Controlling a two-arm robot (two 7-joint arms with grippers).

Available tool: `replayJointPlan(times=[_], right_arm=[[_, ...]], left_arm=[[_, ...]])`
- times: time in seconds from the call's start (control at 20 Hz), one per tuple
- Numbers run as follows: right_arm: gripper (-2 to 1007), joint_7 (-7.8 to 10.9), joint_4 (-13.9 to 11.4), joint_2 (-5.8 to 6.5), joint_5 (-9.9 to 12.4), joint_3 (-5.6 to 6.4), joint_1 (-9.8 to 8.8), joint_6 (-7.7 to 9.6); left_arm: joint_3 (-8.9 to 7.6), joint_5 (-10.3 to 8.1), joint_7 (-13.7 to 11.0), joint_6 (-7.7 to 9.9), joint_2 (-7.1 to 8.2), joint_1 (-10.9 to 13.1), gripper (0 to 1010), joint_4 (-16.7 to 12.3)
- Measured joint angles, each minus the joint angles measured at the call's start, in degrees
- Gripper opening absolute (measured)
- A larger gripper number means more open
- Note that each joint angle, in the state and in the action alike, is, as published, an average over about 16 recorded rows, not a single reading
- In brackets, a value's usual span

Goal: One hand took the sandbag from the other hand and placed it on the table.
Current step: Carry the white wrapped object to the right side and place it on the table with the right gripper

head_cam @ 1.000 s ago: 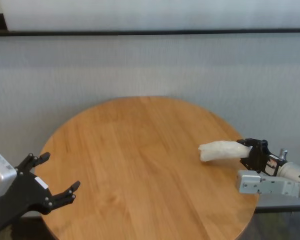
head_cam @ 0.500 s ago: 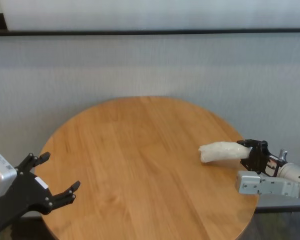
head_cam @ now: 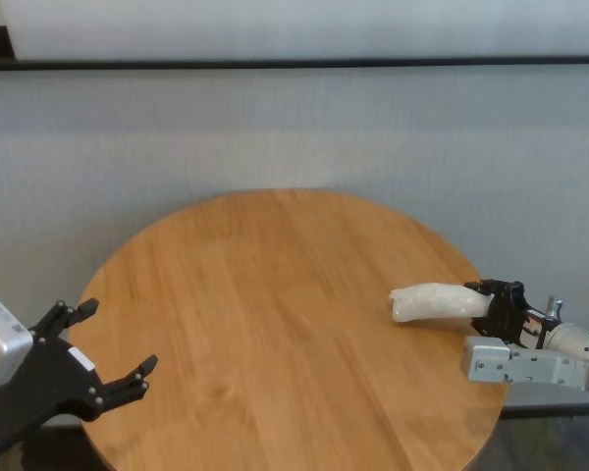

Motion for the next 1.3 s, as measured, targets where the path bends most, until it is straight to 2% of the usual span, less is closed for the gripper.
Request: replayJointPlan(times=[1.1, 1.3], right_arm=[[306, 0.02, 0.06, -0.1, 0.08, 0.02, 0.06, 0.03], [334, -0.01, 0.04, -0.08, 0.05, 0.02, 0.05, 0.05]], left_arm=[[0.0, 0.0, 0.0, 0.0, 0.0, 0.0, 1000, 0.0], [0.0, 0.0, 0.0, 0.0, 0.0, 0.0, 1000, 0.0]])
